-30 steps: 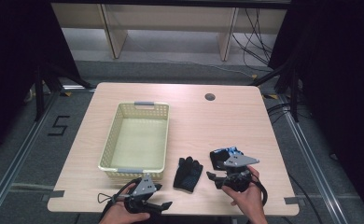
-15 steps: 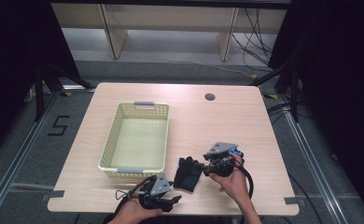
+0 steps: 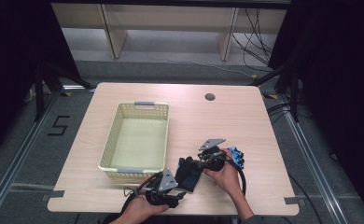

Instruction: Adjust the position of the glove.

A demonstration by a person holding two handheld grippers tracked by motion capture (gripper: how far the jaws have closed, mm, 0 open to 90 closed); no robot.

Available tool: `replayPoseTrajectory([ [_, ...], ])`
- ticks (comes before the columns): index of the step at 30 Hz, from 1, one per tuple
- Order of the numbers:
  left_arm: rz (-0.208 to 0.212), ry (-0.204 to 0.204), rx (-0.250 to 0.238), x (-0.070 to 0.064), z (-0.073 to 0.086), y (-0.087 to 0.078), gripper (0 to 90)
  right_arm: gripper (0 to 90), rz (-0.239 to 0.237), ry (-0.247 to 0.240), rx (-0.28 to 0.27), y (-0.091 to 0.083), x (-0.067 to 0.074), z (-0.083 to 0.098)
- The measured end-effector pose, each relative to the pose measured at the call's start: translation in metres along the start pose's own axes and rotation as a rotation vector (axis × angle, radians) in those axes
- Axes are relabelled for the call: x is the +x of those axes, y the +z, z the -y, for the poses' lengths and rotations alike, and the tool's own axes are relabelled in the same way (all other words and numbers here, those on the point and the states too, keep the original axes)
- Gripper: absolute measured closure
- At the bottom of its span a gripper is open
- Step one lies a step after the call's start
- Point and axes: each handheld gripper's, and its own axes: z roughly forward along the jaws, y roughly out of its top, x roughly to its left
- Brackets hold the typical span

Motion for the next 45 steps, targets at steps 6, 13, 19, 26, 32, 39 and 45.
replayPoseTrajectory([
  [6, 0.004, -0.001, 0.01, -0.002, -0.003, 0.005, 42.2, 60.4, -0.007, 0.009, 0.011, 0.004, -0.002, 0.0],
  [13, -0.026, 0.052, 0.051, 0.001, 0.0, 0.014, 41.4, 60.7, -0.015, 0.018, 0.024, 0.009, -0.002, 0.002],
  [19, -0.028, 0.069, 0.032, -0.001, 0.001, 0.015, 51.2, 68.9, -0.033, 0.032, 0.007, 0.009, -0.001, 0.004],
  [26, -0.032, 0.124, 0.033, 0.0, 0.0, 0.013, 76.0, 86.2, -0.048, 0.047, 0.034, 0.003, 0.003, 0.005],
  [32, -0.038, 0.139, 0.014, 0.001, -0.003, 0.006, 85.2, 89.1, -0.044, 0.046, -0.016, -0.008, 0.006, 0.007],
  [39, -0.037, 0.205, -0.023, 0.0, -0.008, -0.005, 85.5, 89.3, -0.056, 0.073, -0.087, -0.044, 0.017, 0.018],
  [45, -0.031, 0.289, -0.018, -0.002, -0.007, -0.003, 85.4, 89.3, -0.032, 0.125, -0.136, -0.068, 0.032, 0.042],
])
